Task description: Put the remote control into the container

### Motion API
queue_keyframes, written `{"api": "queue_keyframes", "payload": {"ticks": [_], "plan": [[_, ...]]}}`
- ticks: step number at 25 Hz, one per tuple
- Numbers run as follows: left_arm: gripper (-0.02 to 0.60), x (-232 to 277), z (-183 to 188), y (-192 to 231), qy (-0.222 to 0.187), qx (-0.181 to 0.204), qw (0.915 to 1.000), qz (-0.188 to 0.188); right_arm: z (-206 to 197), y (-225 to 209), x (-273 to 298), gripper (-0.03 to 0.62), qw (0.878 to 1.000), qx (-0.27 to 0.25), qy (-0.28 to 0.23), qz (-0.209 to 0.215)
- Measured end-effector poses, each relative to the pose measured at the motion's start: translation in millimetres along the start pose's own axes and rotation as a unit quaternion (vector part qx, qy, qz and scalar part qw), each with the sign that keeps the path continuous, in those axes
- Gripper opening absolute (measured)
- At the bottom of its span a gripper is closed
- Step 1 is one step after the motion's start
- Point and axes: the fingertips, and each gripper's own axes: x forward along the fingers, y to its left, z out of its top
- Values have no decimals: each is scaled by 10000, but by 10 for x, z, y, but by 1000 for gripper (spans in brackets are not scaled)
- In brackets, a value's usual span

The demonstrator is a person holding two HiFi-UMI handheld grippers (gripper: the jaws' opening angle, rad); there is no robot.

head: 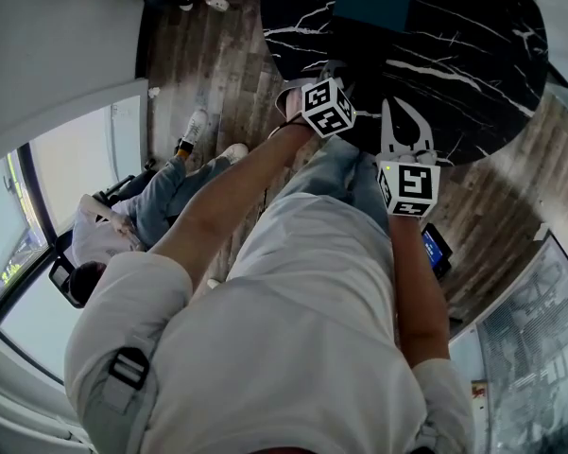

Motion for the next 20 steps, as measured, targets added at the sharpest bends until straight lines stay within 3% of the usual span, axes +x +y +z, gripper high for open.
{"api": "queue_keyframes", "payload": {"ticks": [20], "plan": [[72, 132, -71, -7, 879, 10, 9961, -107, -19, -37, -154, 11, 10000, 59, -34, -73]]}}
